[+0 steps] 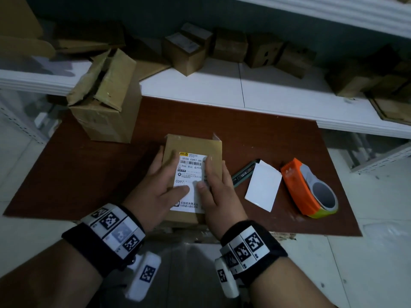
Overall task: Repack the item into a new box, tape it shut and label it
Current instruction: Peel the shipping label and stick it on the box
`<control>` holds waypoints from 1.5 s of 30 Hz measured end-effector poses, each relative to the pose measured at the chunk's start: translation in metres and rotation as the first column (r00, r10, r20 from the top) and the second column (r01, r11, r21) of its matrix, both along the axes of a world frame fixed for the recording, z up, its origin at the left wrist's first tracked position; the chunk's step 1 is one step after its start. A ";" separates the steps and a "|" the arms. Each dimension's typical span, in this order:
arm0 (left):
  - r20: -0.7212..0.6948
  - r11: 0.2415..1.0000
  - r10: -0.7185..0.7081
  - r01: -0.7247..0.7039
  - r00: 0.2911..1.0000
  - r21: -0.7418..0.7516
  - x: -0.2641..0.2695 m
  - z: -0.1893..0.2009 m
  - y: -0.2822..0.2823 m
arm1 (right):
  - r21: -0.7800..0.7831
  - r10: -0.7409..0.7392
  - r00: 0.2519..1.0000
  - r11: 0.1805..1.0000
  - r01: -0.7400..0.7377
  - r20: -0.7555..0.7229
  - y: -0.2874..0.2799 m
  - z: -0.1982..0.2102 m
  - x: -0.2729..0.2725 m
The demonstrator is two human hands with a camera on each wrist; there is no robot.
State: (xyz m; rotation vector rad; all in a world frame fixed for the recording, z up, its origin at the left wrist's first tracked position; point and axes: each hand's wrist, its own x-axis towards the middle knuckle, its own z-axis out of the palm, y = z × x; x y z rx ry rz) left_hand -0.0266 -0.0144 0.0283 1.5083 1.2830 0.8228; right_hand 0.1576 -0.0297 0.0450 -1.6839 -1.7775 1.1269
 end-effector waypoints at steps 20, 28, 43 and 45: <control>0.074 0.998 0.044 -0.040 0.996 -0.050 0.003 0.004 -0.001 | 0.060 -0.063 0.997 0.996 0.060 0.055 0.005 0.001 -0.006; 0.098 0.994 0.109 -0.107 0.989 -0.024 0.010 0.003 -0.001 | 0.036 -0.098 0.990 0.995 0.094 0.099 0.008 0.002 -0.005; -0.066 0.997 0.069 -0.067 0.995 0.024 0.005 0.002 0.003 | 0.052 -0.069 0.989 0.997 0.062 0.135 0.006 0.002 -0.006; -0.100 0.998 0.067 -0.068 0.993 -0.002 0.006 0.006 0.001 | 0.051 -0.059 0.990 0.997 0.053 0.130 0.004 0.005 -0.006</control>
